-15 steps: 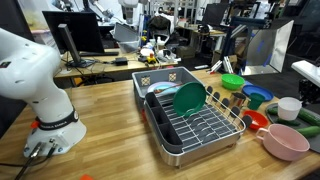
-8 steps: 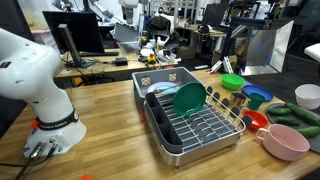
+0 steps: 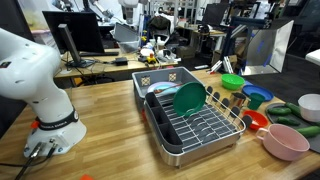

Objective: Pour the things in the white mug into the pink bowl

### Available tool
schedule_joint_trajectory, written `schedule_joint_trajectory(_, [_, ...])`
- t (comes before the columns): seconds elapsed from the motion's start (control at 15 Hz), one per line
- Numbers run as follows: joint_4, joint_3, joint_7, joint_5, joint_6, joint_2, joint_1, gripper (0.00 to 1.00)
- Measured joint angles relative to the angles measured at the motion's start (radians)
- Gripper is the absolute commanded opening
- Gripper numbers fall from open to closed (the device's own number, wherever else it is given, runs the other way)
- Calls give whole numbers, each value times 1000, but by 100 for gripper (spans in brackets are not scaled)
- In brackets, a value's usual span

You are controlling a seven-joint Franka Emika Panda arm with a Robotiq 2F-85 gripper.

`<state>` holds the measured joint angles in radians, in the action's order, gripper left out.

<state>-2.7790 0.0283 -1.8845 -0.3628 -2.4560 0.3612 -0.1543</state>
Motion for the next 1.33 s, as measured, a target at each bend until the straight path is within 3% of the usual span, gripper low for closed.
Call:
schedule_joint_trajectory(0.4, [0,0,0,0,1,0,0,9])
schedule_joint_trajectory(0.47, [0,0,0,0,1,0,0,2])
schedule_joint_trajectory(0.67, [0,-10,-3,-3,1,0,-7,2])
schedule_joint_trajectory(0.93, [2,-67,-52,-76,60,8,-48,2])
schedule_joint_trajectory(1.33, [2,-154,-95,-124,205,30,-41,2])
